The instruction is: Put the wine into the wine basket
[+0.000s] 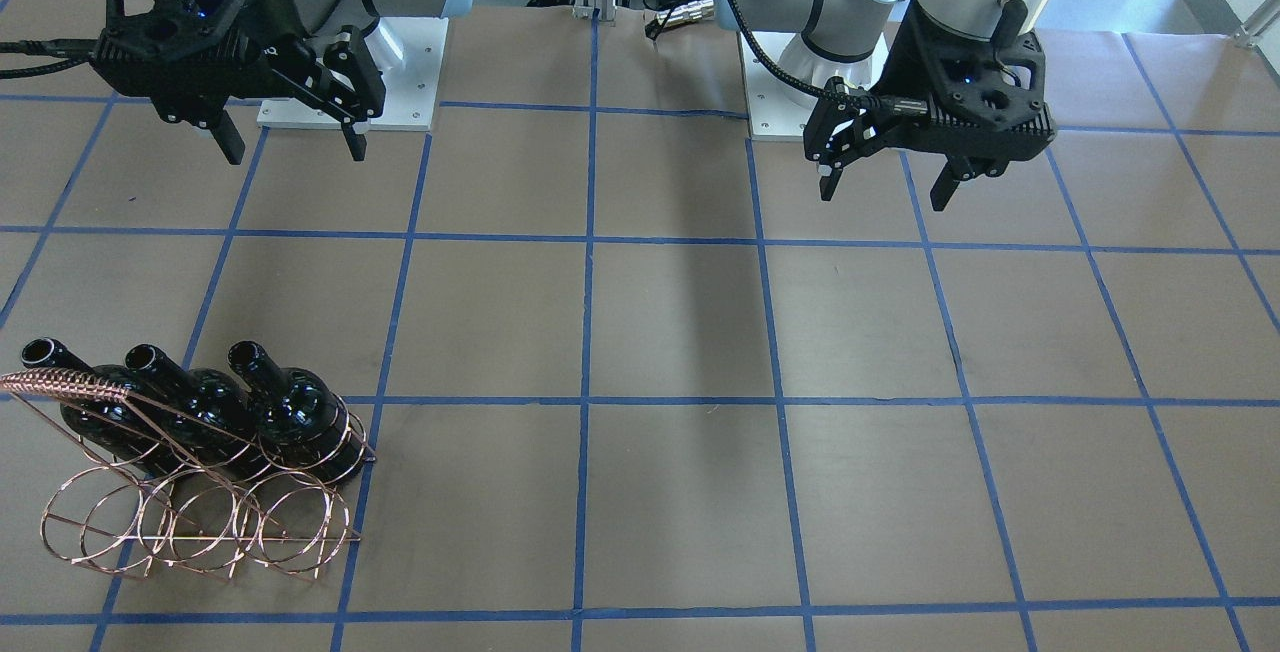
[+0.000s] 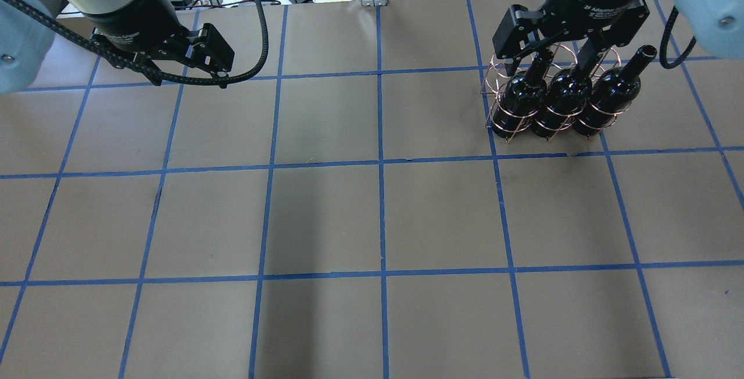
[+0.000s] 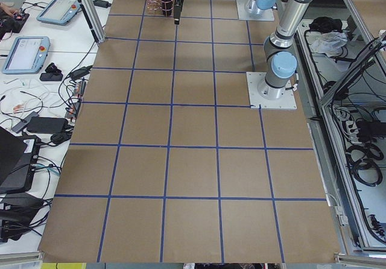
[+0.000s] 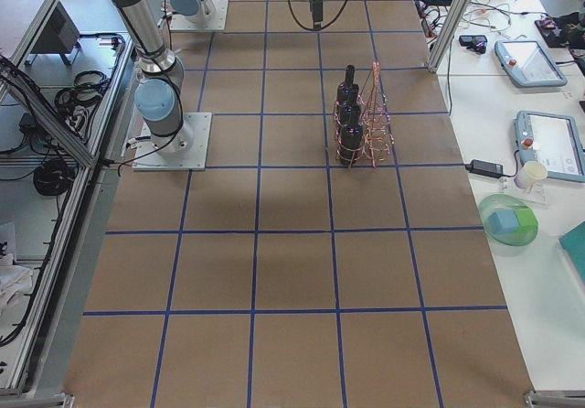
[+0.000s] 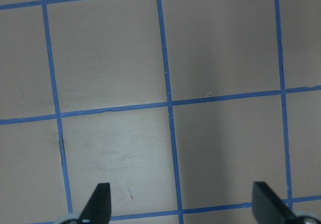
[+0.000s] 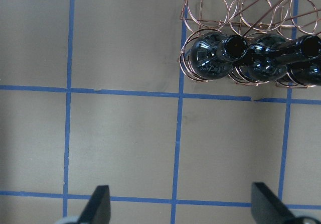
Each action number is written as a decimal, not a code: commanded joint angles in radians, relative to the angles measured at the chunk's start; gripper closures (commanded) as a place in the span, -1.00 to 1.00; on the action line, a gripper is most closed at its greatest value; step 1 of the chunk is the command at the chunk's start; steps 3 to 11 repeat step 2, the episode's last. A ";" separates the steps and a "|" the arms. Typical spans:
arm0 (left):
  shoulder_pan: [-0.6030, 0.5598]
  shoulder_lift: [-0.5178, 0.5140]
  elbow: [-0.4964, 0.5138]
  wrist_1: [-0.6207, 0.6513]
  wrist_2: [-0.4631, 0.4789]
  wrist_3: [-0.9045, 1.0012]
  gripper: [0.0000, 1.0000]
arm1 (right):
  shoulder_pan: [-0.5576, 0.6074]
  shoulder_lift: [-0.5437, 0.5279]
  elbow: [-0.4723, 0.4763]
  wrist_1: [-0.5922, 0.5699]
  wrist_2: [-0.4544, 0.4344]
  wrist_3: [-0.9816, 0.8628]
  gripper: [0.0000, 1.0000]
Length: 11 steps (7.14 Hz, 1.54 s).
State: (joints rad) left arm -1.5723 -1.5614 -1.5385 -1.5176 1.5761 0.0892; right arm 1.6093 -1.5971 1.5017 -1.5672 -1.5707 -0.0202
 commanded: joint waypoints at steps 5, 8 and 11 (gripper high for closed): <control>0.000 -0.006 -0.002 0.000 0.004 0.001 -1.00 | 0.001 0.000 0.002 0.001 -0.006 -0.003 -1.00; 0.000 -0.006 -0.002 0.000 0.004 0.001 -1.00 | 0.001 0.000 0.002 0.001 -0.006 -0.003 -1.00; 0.000 -0.006 -0.002 0.000 0.004 0.001 -1.00 | 0.001 0.000 0.002 0.001 -0.006 -0.003 -1.00</control>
